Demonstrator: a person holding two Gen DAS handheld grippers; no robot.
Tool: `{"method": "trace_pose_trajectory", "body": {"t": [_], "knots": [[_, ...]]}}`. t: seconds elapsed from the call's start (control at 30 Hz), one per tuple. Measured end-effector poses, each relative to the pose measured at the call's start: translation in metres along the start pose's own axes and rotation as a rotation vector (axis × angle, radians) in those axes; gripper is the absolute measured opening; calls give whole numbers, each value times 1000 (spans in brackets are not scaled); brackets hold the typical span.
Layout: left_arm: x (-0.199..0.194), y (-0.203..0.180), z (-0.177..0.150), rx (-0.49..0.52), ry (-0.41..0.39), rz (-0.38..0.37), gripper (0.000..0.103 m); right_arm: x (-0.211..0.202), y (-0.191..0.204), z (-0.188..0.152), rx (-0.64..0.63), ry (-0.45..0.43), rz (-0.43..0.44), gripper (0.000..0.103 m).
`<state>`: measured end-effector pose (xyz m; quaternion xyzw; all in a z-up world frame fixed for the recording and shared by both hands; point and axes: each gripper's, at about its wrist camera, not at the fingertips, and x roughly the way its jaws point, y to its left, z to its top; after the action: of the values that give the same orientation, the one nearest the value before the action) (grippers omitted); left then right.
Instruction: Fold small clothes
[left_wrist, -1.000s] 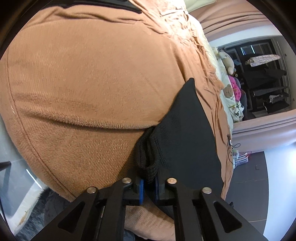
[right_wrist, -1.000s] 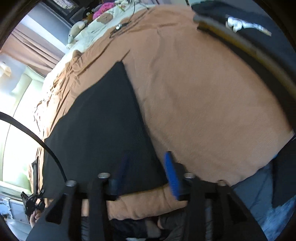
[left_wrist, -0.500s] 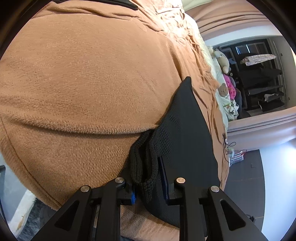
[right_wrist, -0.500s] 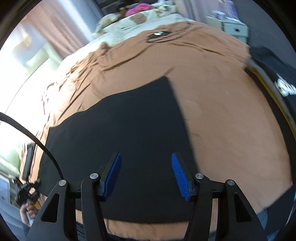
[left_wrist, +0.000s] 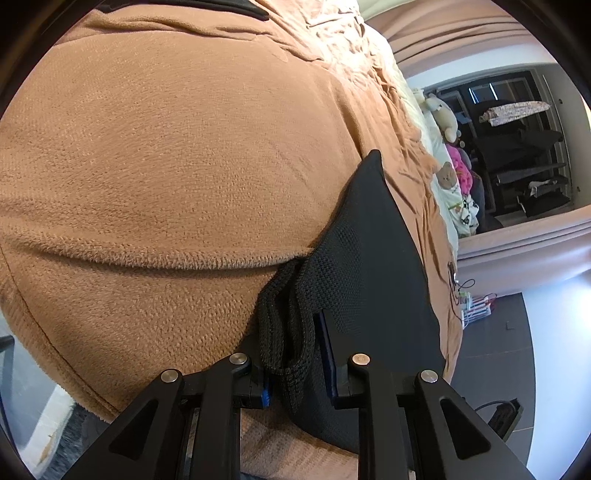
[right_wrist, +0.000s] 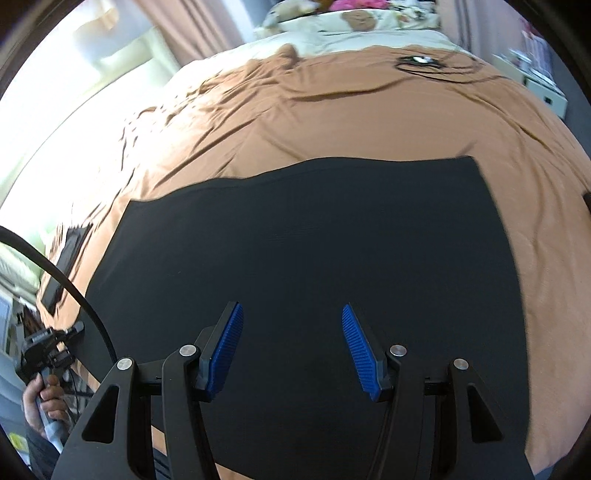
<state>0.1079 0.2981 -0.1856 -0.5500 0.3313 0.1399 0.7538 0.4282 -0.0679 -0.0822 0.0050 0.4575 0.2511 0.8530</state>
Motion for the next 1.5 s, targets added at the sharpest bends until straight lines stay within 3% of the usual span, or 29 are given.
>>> {"method": "trace_pose_trajectory", "body": {"t": [0.17,0.27,0.4,0.67,0.77,1.5], "knots": [[-1,1,0,-6,-1,-7,22,30,31,-1,-90,38,16,54],[-1,2,-1,-7,-3,-7,22,55,48,1,-115,93,68,54],[-2,2,-1,-8,-3,-4,22,76,59,6,-138,126,61,54],[-3,3,-1,-10,-4,-3,22,120,72,31,-179,172,7,19],[-1,4,-1,-17,-6,-2,22,132,69,49,-149,164,-10,15],[-4,13,-3,-50,-17,-51,22,226,78,146,-101,173,-98,14]]}}
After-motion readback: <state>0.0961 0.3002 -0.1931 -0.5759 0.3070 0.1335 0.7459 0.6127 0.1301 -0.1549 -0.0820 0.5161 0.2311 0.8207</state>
